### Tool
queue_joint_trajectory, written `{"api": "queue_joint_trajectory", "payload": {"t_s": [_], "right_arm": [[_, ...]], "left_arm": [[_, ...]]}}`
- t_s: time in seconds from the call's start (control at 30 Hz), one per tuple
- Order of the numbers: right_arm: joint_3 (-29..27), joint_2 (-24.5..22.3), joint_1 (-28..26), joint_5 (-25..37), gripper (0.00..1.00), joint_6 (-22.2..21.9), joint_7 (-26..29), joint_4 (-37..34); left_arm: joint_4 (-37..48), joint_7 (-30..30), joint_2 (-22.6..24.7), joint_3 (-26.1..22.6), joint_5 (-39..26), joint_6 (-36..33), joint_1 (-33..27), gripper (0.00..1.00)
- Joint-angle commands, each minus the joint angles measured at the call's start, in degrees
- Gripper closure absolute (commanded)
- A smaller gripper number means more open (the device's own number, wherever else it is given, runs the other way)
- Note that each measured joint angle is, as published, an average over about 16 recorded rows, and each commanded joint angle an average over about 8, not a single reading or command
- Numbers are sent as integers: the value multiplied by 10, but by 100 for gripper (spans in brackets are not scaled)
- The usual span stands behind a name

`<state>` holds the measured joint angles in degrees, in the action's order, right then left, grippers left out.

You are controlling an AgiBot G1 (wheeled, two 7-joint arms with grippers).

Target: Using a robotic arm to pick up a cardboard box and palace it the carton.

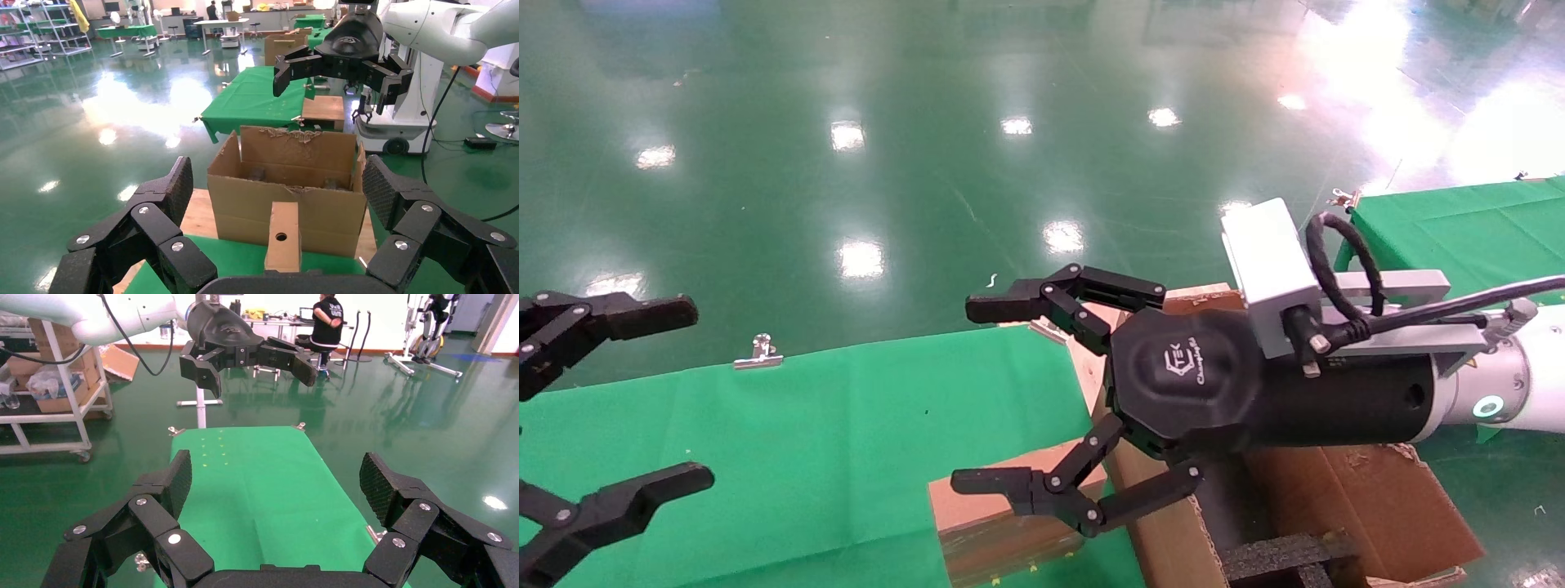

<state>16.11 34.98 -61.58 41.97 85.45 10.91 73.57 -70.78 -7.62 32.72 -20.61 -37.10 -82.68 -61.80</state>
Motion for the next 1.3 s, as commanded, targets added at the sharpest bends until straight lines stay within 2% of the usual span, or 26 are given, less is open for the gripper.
{"api": "queue_joint_trajectory", "payload": {"t_s": [0.03, 0.47, 0.5, 0.53, 0.73, 0.77, 0.8, 1.07, 1.3], "right_arm": [[0, 0, 0, 0, 0, 0, 0, 0], [0, 0, 0, 0, 0, 0, 0, 0], [0, 0, 0, 0, 0, 0, 0, 0], [0, 0, 0, 0, 0, 0, 0, 0], [0, 0, 0, 0, 0, 0, 0, 0], [0, 0, 0, 0, 0, 0, 0, 0], [0, 0, 0, 0, 0, 0, 0, 0], [12, 0, -5, 28, 0, -6, 7, 0], [72, 21, -55, 142, 0, 2, 38, -3]], "left_arm": [[0, 0, 0, 0, 0, 0, 0, 0], [0, 0, 0, 0, 0, 0, 0, 0], [0, 0, 0, 0, 0, 0, 0, 4], [0, 0, 0, 0, 0, 0, 0, 13], [0, 0, 0, 0, 0, 0, 0, 88], [0, 0, 0, 0, 0, 0, 0, 97], [0, 0, 0, 0, 0, 0, 0, 100], [0, 0, 0, 0, 0, 0, 0, 100], [0, 0, 0, 0, 0, 0, 0, 100]]}}
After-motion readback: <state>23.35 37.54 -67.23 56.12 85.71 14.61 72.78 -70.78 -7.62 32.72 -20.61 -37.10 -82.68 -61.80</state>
